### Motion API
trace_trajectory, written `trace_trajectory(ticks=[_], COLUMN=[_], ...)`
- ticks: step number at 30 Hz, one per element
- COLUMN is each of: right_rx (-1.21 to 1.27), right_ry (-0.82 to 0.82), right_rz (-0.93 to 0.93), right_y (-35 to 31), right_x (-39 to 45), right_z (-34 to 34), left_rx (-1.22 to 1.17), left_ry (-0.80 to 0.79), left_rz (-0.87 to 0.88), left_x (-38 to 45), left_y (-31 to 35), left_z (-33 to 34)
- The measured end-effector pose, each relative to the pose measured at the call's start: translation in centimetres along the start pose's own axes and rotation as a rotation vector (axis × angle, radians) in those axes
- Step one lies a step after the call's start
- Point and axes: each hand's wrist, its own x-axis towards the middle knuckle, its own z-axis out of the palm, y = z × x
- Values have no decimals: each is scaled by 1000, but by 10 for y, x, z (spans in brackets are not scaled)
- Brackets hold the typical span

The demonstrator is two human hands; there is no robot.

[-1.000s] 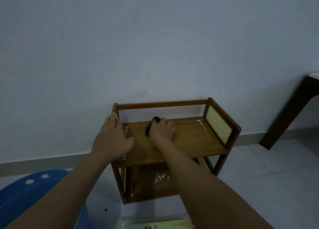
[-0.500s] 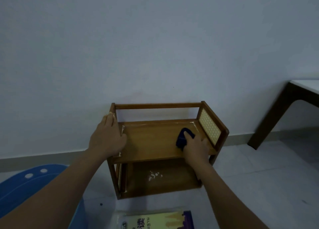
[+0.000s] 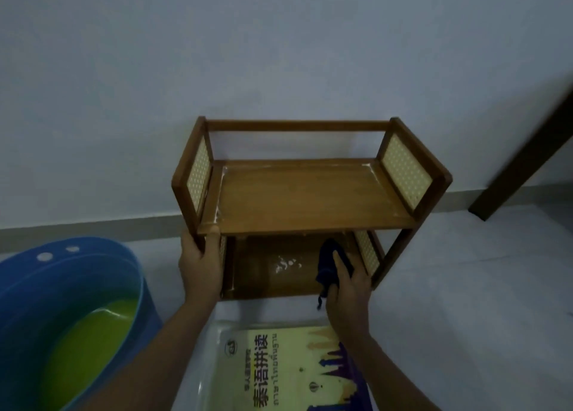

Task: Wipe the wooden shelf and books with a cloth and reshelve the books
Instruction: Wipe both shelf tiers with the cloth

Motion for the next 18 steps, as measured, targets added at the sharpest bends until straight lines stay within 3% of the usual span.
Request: trace_trajectory(ticks=[4, 9, 12, 15, 18], right_rx=[-172, -384, -501, -485, -365], right_ry=[-181, -301, -323, -336, -474], right_rz=[57, 290, 317, 219, -57], right_y=[24, 48, 28, -14, -67], right_x=[32, 59, 53, 39, 14], right_z=[33, 57, 76, 100, 129], left_rx=[-36, 50, 38, 8, 37], left_ry=[-35, -142, -159, -104, -39], left_rz=[0, -39, -100, -127, -113], left_x=[0, 13, 19, 17, 17], left_y=[-24, -63, -81, -86, -88], left_z=[1, -1, 1, 9, 12])
